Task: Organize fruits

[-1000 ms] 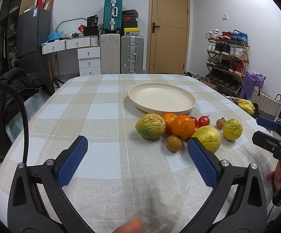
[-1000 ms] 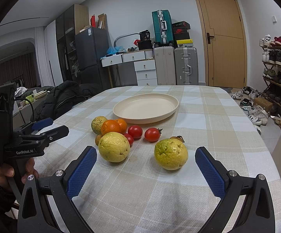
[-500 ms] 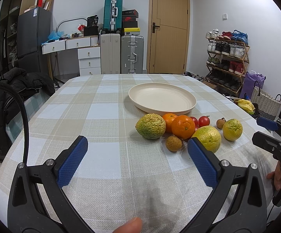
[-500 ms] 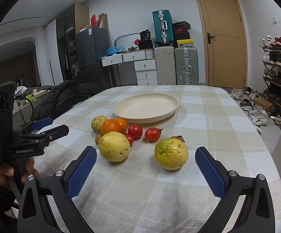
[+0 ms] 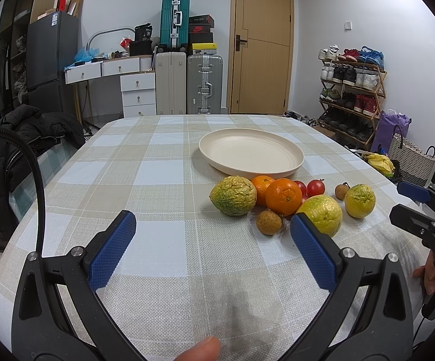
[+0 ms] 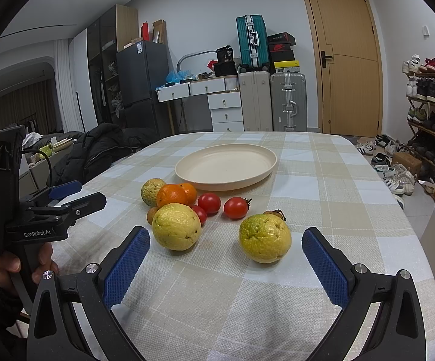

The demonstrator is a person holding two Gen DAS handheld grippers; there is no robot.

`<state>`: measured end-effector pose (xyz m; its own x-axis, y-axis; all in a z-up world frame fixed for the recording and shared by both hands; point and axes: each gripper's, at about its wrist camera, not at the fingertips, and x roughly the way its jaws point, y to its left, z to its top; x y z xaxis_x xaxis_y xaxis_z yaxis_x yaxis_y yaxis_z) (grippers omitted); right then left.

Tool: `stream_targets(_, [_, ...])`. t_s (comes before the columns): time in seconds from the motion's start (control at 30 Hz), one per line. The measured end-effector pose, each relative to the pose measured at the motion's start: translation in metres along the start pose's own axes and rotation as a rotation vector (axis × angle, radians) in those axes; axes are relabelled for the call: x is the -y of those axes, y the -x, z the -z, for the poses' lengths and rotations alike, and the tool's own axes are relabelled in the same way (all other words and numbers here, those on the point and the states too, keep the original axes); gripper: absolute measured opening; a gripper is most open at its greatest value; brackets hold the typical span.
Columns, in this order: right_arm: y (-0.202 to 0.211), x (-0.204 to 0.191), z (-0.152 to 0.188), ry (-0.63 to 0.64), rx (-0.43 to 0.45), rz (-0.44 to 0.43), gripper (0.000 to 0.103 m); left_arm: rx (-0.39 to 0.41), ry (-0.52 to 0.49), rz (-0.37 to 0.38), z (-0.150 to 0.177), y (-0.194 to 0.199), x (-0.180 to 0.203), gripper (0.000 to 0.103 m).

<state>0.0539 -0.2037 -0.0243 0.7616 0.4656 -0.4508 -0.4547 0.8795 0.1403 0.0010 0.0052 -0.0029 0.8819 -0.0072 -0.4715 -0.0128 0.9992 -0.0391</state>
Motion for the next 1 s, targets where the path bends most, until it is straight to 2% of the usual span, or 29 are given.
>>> stream_targets(0.5, [-0.004,0.006,0.0,-0.004,-0.027,0.026,0.103,0.002,-0.01,-0.011,-0.004,0.002,0.001,0.102])
stream_targets(0.83, [-0.015,0.034,-0.011,-0.075,-0.113,0.1,0.103,0.019,-0.009,0.015,-0.016,0.002,-0.001,0.102])
stream_targets(1.0, [-0.024,0.042,-0.011,-0.101,-0.184,0.101,0.103,-0.032,-0.008,0.037,-0.019,-0.008,0.002,0.102])
